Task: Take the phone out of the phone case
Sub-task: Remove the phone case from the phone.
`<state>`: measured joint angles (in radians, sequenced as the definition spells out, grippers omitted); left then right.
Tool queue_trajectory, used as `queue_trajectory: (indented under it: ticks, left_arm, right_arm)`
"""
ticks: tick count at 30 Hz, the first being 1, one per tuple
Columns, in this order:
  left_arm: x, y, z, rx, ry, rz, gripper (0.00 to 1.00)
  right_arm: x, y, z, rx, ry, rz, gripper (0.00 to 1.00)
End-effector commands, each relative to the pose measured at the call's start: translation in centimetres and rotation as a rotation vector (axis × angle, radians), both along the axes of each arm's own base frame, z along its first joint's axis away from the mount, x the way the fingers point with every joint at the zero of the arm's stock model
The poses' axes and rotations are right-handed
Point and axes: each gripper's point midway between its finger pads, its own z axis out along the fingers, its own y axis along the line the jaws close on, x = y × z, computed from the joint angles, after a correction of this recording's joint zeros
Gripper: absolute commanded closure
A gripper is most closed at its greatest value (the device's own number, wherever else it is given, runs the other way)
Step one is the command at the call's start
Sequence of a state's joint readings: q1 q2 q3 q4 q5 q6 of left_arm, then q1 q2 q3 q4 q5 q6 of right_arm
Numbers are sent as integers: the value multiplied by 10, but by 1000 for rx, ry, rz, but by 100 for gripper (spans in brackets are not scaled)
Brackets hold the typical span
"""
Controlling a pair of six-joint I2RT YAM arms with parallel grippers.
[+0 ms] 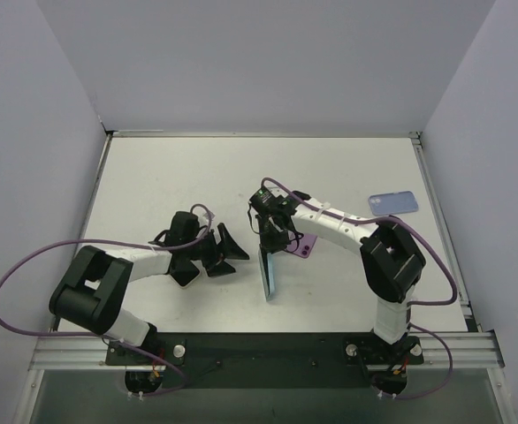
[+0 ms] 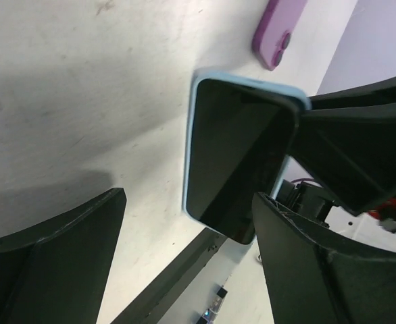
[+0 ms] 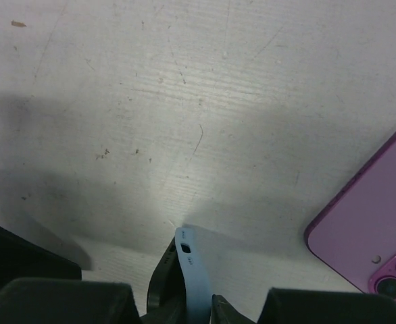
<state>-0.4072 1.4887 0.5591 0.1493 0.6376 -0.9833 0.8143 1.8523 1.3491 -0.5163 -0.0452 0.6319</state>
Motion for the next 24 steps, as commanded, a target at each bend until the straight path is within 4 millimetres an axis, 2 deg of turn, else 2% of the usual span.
queue_trajectory:
  ticks: [1,7,14,20,24]
  left_arm:
    - [6,-15,22,-101,-119,-44,14]
    - [-4,-20,17,-109,-79,-60,19]
    - [-11,-25,14,-82,-69,-69,21]
    - [-12,-25,7,-74,-40,-59,20]
    - [-10,-27,11,-82,-46,-60,19]
  right_arm:
    - [-32,-4,-20,-43,117,32,82]
    - [-42,-10,-40,-87,151,50,81]
    - [-51,-16,-63,-128,202,55,81]
    - [-55,-17,-72,-137,220,60,79]
    - [-59,-17,-78,-138,235,65,77]
